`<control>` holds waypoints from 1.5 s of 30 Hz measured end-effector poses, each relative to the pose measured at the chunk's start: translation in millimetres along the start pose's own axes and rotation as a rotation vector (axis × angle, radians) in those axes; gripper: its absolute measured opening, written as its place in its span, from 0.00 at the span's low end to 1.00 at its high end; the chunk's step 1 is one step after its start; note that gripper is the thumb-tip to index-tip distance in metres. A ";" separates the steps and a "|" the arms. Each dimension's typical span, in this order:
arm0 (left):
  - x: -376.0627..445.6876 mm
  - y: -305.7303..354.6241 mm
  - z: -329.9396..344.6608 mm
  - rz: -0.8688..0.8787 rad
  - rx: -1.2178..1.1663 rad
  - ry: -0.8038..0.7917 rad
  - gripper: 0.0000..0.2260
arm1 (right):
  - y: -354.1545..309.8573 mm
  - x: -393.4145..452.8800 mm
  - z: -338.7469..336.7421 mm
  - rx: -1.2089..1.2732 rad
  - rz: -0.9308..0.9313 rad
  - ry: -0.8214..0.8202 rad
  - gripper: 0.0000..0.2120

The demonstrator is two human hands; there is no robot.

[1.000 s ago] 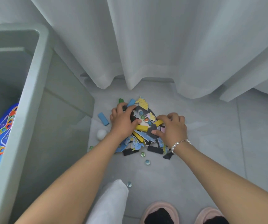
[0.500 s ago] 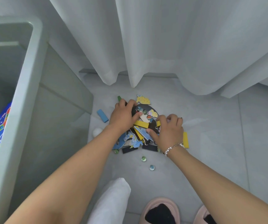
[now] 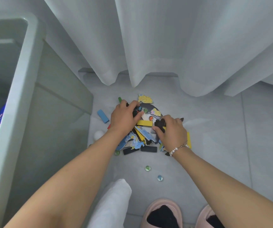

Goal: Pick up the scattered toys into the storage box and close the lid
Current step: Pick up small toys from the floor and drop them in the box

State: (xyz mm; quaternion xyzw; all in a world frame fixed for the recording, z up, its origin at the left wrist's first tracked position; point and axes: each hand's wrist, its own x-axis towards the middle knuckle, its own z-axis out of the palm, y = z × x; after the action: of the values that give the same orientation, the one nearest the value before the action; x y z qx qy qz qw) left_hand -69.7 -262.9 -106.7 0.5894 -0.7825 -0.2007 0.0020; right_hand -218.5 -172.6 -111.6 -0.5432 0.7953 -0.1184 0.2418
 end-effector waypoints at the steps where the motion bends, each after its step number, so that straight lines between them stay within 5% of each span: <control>1: -0.2 1.3 0.5 -0.004 -0.008 0.005 0.16 | -0.5 0.8 -0.3 0.040 0.022 0.001 0.19; 10: 3.8 14.4 -0.6 -0.108 -0.163 0.090 0.12 | 4.1 8.5 -14.8 0.439 0.166 0.019 0.16; 17: -24.9 45.1 -41.5 -0.348 -0.574 0.177 0.06 | -18.4 8.5 -64.4 0.552 0.082 -0.017 0.14; 22: -82.7 75.3 -120.2 -0.395 -0.931 0.220 0.04 | -62.8 -15.6 -130.9 0.476 -0.097 -0.048 0.14; 29: -184.2 58.3 -250.7 -0.313 -1.106 0.570 0.01 | -182.6 -74.4 -192.1 0.611 -0.276 -0.143 0.11; 38: -273.7 -53.6 -265.7 -0.592 -0.882 0.579 0.04 | -311.4 -135.3 -154.2 0.556 -0.397 -0.357 0.10; 45: -301.3 -86.7 -254.4 -0.682 -0.825 0.608 0.12 | -343.0 -155.2 -120.1 0.368 -0.404 -0.535 0.17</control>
State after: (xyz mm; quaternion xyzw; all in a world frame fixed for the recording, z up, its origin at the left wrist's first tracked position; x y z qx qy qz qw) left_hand 163.1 -83.5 170.0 0.7881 -0.3720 -0.2993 0.3885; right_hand 42.1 -169.5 185.6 -0.6484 0.5461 -0.1585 0.5062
